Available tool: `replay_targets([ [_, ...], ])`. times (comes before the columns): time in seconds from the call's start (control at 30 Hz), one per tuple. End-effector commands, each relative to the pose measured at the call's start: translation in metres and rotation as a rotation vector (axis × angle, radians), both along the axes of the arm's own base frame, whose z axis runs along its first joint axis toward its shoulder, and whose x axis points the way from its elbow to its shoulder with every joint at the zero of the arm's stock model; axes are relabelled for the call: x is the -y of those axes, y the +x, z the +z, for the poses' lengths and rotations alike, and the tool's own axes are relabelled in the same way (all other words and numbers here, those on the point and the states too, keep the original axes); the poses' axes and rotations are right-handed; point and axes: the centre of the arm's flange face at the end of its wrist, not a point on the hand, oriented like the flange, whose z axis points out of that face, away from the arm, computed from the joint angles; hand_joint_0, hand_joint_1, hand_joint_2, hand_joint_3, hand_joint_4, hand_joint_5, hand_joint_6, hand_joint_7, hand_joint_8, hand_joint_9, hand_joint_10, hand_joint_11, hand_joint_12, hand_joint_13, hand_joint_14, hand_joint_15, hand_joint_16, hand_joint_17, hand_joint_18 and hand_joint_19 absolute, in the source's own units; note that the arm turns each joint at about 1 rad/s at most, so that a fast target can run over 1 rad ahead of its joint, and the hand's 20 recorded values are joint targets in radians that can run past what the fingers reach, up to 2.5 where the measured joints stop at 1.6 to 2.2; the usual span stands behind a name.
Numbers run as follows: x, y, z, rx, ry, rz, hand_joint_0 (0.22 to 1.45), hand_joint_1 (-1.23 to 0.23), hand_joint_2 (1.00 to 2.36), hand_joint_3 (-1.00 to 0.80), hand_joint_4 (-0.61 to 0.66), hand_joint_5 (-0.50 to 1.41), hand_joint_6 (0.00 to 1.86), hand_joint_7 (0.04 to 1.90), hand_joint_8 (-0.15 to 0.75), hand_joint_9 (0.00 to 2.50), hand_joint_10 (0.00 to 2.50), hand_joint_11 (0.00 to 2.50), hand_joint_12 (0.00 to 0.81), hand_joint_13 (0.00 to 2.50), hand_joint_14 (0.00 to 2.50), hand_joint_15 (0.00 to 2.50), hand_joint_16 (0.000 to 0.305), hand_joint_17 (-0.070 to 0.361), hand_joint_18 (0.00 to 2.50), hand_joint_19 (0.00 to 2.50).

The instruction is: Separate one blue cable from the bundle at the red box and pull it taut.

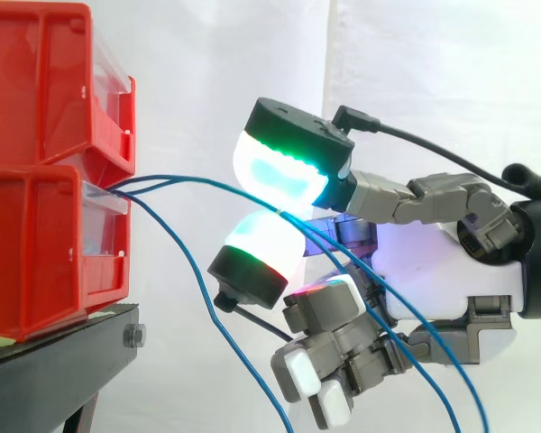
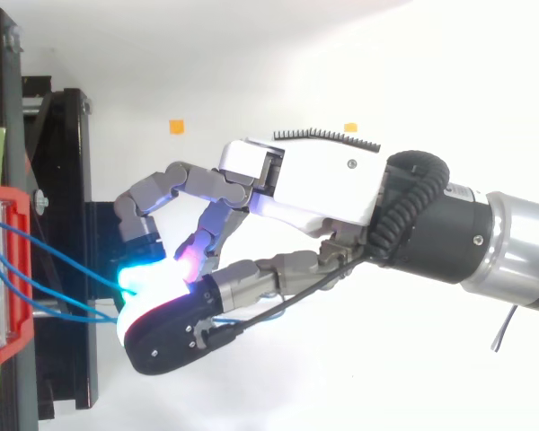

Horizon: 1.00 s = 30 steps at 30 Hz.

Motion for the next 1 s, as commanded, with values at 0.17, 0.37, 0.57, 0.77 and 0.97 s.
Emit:
replay_targets([
  [0.17, -0.0009, 0.0000, -0.0001, 0.000, 0.000, 0.000, 0.78, -0.97, 1.01, -0.38, -0.05, -0.14, 0.89, 1.48, 0.326, 1.23, 0.03, 1.22, 0.413, 1.03, 0.03, 0.79, 0.055, 0.124, 0.86, 0.78],
  [0.37, 0.0004, 0.0000, -0.0001, 0.000, 0.000, -0.003, 0.80, -0.98, 1.00, -0.50, -0.10, -0.14, 0.91, 1.54, 0.318, 1.20, 0.04, 1.22, 0.409, 1.02, 0.03, 0.77, 0.055, 0.123, 0.87, 0.73],
  [0.57, 0.0002, 0.0000, -0.0001, 0.000, 0.000, -0.001, 0.71, -1.06, 1.00, -0.50, 0.02, -0.13, 0.91, 1.41, 0.323, 1.20, 0.04, 1.21, 0.409, 1.00, 0.03, 0.77, 0.055, 0.123, 0.86, 0.73],
  [0.77, 0.0000, 0.0010, 0.0012, 0.008, 0.002, -0.001, 0.67, -1.07, 1.00, -0.50, 0.04, -0.12, 0.90, 1.40, 0.329, 1.21, 0.04, 1.21, 0.412, 1.01, 0.03, 0.77, 0.055, 0.123, 0.86, 0.73],
  [0.97, 0.0000, 0.0007, 0.0005, 0.006, 0.001, 0.000, 0.59, -0.93, 1.00, -0.50, 0.00, -0.09, 0.89, 1.40, 0.329, 1.27, 0.04, 1.17, 0.405, 1.03, 0.03, 0.77, 0.054, 0.122, 0.87, 0.76],
])
